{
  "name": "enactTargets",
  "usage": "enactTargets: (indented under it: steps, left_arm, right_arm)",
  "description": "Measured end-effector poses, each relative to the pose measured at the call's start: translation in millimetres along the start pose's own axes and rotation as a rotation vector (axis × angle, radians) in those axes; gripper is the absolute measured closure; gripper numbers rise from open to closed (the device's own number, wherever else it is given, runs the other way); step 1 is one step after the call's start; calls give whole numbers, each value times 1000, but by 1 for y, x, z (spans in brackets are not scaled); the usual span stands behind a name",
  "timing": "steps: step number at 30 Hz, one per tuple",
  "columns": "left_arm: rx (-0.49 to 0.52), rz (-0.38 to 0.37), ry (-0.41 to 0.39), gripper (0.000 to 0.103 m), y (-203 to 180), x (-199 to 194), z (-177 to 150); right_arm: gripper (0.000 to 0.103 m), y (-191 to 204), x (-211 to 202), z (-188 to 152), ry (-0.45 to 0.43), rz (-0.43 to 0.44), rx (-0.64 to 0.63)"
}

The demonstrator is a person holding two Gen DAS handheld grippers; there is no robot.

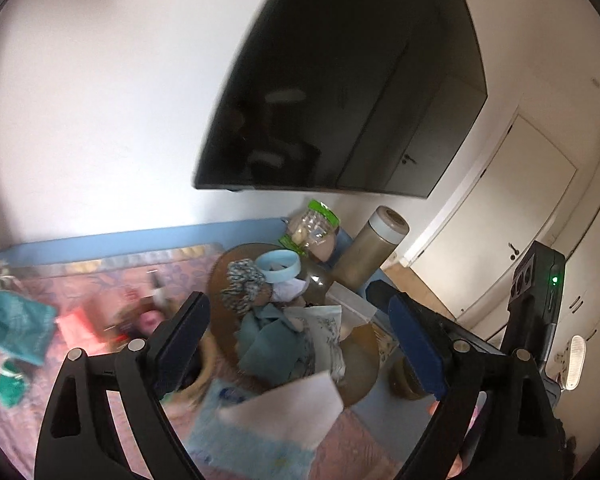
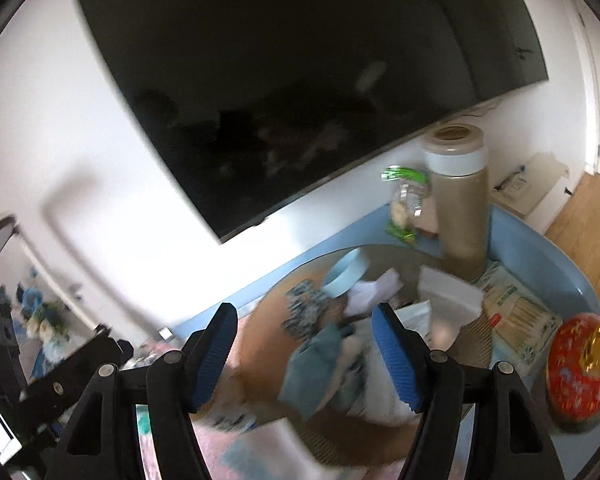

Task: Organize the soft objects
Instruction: 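Move both grippers back over the bedspread toward the remaining items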

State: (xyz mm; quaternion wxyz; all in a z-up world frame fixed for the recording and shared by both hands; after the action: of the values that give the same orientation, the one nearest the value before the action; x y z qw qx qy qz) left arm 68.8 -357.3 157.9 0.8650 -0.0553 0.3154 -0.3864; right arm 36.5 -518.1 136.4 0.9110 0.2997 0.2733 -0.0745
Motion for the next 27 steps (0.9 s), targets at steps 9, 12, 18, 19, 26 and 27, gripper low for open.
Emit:
enactTargets:
  steps: [9,12,18,19,26,27]
  left_arm:
    - [-51,131,-108,11,66,-117,-20]
    - [-101,259,-120,2,107,-151,-39]
    - [-284,484,-91,1,203,-196,-93]
    - [-301,502,-90,1,213,-201,-101]
    - [-298,610,20,1,272,-180,-166]
    - [-296,607,39,1,277,-174,-174]
  right_arm:
    - [35,85,-33,-61,11,113,-143]
    - [34,119,-33,-92,31,149,-219]
    - [34,172,-7,-170,143,198,-359]
    - [34,178,-3,-180,162,202,-371]
    - [34,188,54,-250,283,161,-454]
    - [34,184,65,-260,307,151,-457]
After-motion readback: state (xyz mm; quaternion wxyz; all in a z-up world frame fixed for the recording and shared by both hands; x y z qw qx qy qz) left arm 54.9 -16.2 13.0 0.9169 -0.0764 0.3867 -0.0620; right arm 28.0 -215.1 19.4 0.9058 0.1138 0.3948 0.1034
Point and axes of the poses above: each gripper's, at about its wrist camera, not at the fingertips, and x roughly the way its jaws point, y to its left, z to its top, the point moved 7 cm from there along x, roughly the way its jaws point, and after that the axes turned 7 degrees about x, right-handed, at the moved point
